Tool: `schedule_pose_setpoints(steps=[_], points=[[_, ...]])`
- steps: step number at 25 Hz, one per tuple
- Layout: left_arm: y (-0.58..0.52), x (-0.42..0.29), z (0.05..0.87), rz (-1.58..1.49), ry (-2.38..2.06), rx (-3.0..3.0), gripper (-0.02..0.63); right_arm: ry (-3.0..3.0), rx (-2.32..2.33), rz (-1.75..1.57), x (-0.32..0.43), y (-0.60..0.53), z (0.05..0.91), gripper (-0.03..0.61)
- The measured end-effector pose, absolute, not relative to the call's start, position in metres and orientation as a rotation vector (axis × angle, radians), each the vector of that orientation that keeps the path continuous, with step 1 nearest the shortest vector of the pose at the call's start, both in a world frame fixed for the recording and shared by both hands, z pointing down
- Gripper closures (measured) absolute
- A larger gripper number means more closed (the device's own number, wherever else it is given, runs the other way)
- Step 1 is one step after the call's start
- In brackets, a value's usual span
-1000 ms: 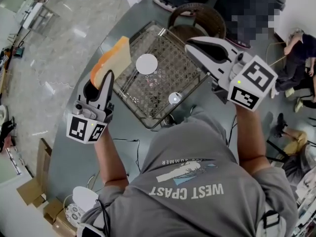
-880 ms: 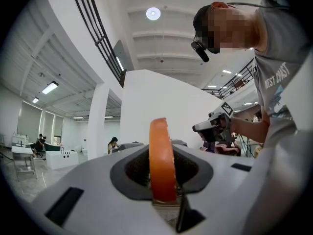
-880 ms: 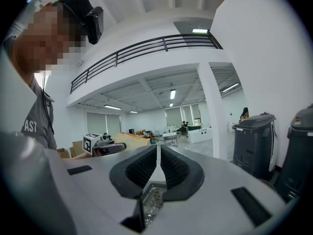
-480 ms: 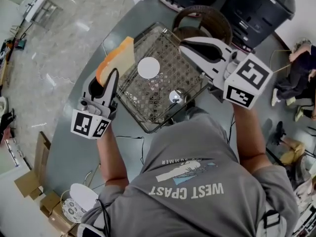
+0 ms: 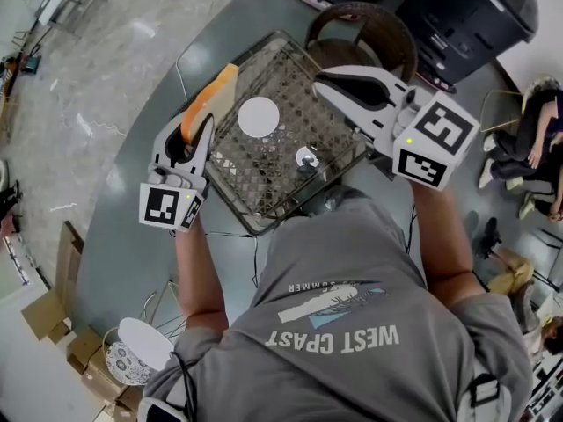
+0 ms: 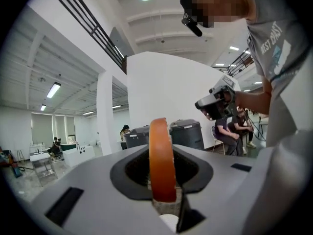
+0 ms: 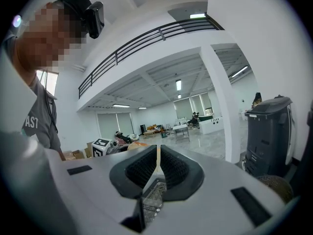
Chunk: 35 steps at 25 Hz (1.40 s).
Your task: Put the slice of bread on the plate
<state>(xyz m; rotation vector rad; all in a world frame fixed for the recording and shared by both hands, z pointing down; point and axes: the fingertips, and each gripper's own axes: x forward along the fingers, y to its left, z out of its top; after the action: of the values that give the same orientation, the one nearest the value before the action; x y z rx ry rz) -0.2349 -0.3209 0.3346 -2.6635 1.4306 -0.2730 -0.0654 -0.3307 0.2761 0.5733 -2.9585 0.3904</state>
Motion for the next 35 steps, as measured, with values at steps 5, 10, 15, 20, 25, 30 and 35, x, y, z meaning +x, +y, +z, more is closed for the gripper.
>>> schedule_pose_setpoints(steps=[5,10,15,20,25,30,35], points=[[-0.345,-0.234,0.380,-0.437,1.462,-2.630,0.514,-2.931,0.559,0.427,-0.059,-0.349,0.291,0.569],[-0.362,-0.235,0.428,-0.604,1.449,-2.583,0.514,-2.901,0.564,0.464,-0.054,-0.361,0.308,0.569],[-0.375,-0.234,0.474,-0.758,1.425,-2.565,0.514,-2.870,0.578,0.495,-0.049,-0.368,0.322,0.569],[-0.390,-0.236,0.517,-0.840,1.430,-2.550,0.514,-2.836,0.590,0.526,-0.041,-0.375,0.335,0.569],[-0.405,-0.237,0.561,-0.953,1.413,-2.509,0.512,-2.807,0.589,0.548,-0.035,-0.384,0.349,0.569],[-0.414,-0.235,0.604,-1.092,1.377,-2.457,0.512,-2.782,0.577,0.569,-0.030,-0.391,0.362,0.569],[-0.423,-0.233,0.634,-1.191,1.345,-2.387,0.512,-2.758,0.562,0.594,-0.032,-0.398,0.374,0.569]])
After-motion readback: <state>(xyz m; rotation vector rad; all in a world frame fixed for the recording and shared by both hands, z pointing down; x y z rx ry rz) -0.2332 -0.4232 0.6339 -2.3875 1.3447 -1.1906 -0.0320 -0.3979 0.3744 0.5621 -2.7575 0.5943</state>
